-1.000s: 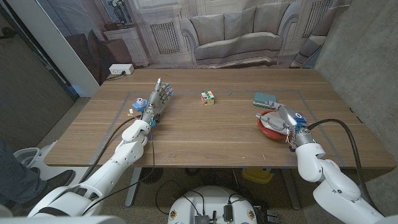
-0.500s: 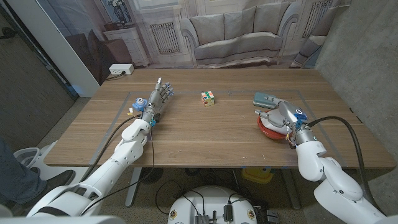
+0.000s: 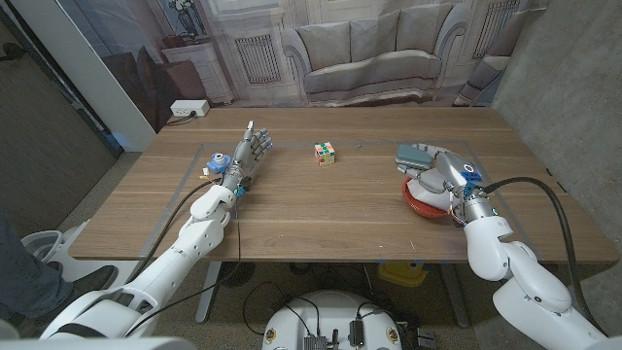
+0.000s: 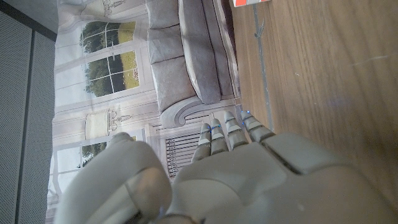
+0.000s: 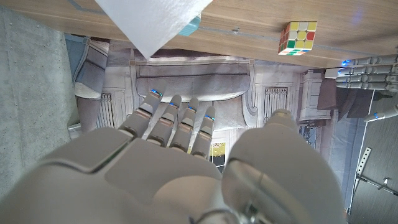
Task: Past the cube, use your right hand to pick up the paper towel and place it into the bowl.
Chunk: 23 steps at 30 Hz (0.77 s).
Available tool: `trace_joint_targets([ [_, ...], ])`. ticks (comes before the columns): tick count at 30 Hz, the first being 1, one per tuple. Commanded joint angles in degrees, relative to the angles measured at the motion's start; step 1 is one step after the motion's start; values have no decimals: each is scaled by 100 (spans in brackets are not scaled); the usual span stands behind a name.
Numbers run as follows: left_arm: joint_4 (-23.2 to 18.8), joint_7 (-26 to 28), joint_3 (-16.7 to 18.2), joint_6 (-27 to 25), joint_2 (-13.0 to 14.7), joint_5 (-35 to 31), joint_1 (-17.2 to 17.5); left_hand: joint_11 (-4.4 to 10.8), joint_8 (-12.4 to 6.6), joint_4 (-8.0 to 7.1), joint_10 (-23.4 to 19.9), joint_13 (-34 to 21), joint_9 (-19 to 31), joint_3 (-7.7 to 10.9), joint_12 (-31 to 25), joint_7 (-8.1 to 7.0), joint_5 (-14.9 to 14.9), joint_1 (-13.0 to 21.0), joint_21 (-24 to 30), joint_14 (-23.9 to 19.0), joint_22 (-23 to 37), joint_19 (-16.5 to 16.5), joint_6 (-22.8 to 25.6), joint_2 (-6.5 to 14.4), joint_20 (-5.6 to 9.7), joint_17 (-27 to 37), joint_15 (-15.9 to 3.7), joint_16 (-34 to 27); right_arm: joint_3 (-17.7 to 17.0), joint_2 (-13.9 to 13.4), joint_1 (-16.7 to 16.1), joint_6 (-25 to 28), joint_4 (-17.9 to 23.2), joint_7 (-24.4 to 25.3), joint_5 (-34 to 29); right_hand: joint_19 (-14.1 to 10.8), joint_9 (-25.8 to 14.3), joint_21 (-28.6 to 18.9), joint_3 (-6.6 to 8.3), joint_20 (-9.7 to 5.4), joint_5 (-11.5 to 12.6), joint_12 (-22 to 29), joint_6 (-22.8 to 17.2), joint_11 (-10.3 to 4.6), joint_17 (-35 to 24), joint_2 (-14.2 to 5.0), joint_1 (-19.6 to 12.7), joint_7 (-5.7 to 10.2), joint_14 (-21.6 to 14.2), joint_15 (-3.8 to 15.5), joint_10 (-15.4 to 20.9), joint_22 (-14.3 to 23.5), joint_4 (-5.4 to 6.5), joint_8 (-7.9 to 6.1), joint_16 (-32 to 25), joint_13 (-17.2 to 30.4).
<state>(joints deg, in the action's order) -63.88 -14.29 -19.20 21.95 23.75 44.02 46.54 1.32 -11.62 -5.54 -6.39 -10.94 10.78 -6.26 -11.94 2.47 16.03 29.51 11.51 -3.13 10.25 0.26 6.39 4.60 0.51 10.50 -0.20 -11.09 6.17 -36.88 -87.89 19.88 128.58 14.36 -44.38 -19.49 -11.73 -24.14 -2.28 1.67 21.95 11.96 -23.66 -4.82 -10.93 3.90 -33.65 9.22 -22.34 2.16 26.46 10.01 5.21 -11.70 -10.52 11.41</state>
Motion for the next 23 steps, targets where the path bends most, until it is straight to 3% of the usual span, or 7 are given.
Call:
trace_joint_targets([
  [1,-91,1,1,28,34,1,66,10,-13,-8,-21,-15,20,-40,23,-20,4,20,-4,-61,8,21,54,32,-36,14,-10,12,-152,63,-55,-176,126,5,-98,-9,-2,10,-26,35,25,38,-28,-5,-11,-40,-11,2,-37,-24,-16,12,4,-23,-33,21],
  [23,-432,25,77,-25,250,57,246,8,-2,-8,-15,-15,20,-65,25,-29,2,23,-5,-51,8,15,38,33,-44,15,-17,15,-141,254,6,-282,183,-16,-305,-65,1,43,-37,14,66,55,-57,15,-9,-76,-4,-12,-85,-35,-23,16,16,-28,-59,21],
])
